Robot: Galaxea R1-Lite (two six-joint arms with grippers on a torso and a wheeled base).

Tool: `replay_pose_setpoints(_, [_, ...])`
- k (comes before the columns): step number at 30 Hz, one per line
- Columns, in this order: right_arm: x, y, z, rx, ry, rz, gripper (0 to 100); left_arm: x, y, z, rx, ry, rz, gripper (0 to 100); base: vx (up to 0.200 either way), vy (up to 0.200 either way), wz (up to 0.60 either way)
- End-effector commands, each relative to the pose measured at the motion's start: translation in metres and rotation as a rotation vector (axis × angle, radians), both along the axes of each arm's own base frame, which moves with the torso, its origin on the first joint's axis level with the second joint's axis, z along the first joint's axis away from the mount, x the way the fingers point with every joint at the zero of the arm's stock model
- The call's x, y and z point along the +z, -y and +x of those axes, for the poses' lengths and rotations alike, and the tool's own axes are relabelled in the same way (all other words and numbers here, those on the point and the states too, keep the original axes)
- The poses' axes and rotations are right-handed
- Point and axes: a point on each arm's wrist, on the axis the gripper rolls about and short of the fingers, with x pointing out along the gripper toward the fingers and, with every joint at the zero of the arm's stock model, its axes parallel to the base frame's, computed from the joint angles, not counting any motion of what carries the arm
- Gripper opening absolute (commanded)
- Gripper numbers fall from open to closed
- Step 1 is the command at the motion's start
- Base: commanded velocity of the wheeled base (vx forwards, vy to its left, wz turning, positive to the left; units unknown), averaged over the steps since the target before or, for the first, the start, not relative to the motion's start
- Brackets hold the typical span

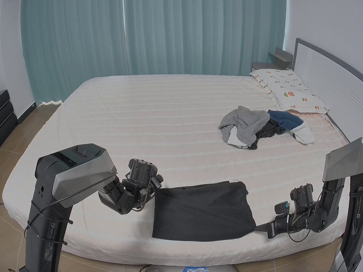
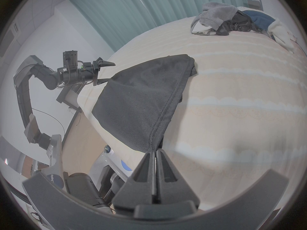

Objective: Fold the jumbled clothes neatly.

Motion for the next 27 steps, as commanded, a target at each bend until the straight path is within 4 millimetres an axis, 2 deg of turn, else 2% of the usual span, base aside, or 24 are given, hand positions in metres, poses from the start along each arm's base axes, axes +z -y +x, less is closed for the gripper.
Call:
replay_pose_setpoints(1, [-0.002,0.004,0.0,-0.009,-0.005,-0.007,0,0.0,0.0,0.0,0.001,0.0,0.0,100,0.0,0.0,0.0])
replay_pose_setpoints(7, [-0.004,0.007,0.002,-0.017,-0.004,-0.011,0,0.0,0.0,0.0,0.001,0.002,-0.001,100,0.0,0.0,0.0])
replay_pose_setpoints(8, [-0.005,0.007,0.001,-0.012,-0.006,-0.015,100,0.001,0.0,0.0,-0.001,0.003,-0.002,100,0.0,0.0,0.0])
replay_pose_setpoints(15, [0.002,0.01,0.017,-0.04,0.058,0.006,100,0.003,0.004,0.0,-0.026,-0.002,-0.02,100,0.0,0.0,0.0])
replay_pose_setpoints(19, [0.003,0.0,0.047,-0.188,0.033,0.113,100,0.002,0.011,-0.002,-0.083,-0.015,-0.043,100,0.0,0.0,0.0])
replay_pose_setpoints(21, [0.003,-0.001,0.05,-0.204,0.03,0.12,100,0.001,0.011,-0.002,-0.088,-0.016,-0.045,100,0.0,0.0,0.0])
replay_pose_setpoints(22, [0.0,-0.008,0.061,-0.278,0.028,0.139,100,0.002,0.012,-0.001,-0.114,-0.013,-0.029,100,0.0,0.0,0.0])
replay_pose_setpoints(24, [-0.003,-0.012,0.068,-0.327,0.038,0.153,100,0.002,0.012,-0.002,-0.138,-0.012,-0.013,100,0.0,0.0,0.0])
replay_pose_setpoints(27, [-0.007,-0.016,0.073,-0.347,0.038,0.173,100,0.001,0.018,-0.004,-0.168,-0.014,-0.02,100,0.0,0.0,0.0])
